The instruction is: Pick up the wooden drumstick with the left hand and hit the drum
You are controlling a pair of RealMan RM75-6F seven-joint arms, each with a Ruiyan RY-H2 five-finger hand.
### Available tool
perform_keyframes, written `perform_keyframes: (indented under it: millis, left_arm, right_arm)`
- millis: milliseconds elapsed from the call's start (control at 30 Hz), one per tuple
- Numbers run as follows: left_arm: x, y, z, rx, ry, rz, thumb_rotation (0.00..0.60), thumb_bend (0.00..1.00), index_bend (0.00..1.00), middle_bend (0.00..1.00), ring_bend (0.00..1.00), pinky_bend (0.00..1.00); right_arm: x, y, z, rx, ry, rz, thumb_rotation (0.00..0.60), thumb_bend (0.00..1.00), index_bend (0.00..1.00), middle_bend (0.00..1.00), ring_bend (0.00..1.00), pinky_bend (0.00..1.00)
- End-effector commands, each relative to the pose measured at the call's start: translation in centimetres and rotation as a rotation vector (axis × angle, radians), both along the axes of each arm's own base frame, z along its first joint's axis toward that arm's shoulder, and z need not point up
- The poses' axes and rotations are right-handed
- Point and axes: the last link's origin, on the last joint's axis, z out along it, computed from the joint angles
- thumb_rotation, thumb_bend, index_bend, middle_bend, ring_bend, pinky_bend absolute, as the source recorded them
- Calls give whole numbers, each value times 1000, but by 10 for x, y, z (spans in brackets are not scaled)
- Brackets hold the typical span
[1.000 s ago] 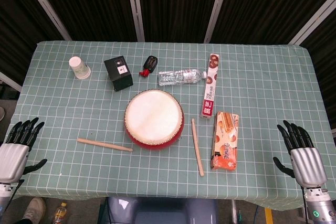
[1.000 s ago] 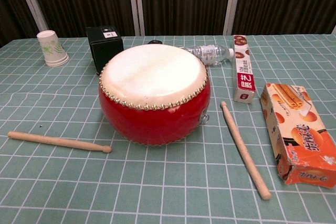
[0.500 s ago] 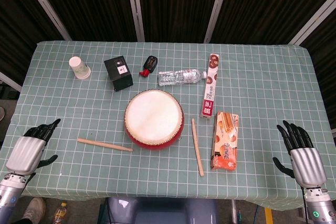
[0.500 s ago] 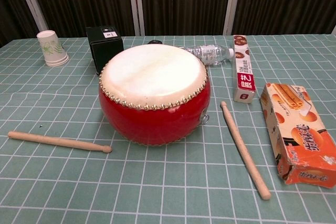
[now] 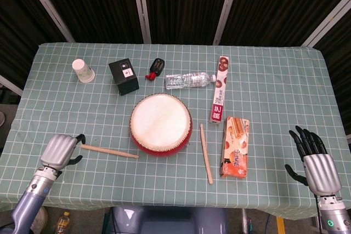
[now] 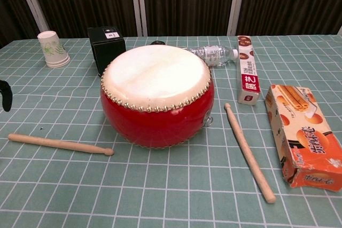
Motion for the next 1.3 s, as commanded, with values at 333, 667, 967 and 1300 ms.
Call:
perform_keyframes:
  millis: [333, 667, 967, 1300]
  left_arm:
    - [5, 21, -42, -70, 79, 41, 600, 204, 472, 1000, 1000, 967]
    - [2, 29, -58, -81, 103, 70, 600, 245, 485, 1000, 1000, 967]
    - [0, 32, -64, -85, 114, 80, 600, 245, 503, 1000, 1000, 967]
    - [-1, 34, -72, -94, 112, 95, 600, 274, 517, 1000, 1000, 967]
  right_arm:
    - [0, 0, 0, 2, -5, 1, 600, 283, 0, 0, 0, 99]
    - [0, 0, 0, 3, -11, -2, 600, 283, 0, 0, 0, 99]
    - [0, 0, -1, 3, -14, -2, 600, 283, 0, 0, 0, 99]
    - [1, 1, 0, 3, -15, -1, 600, 283, 0, 0, 0, 99]
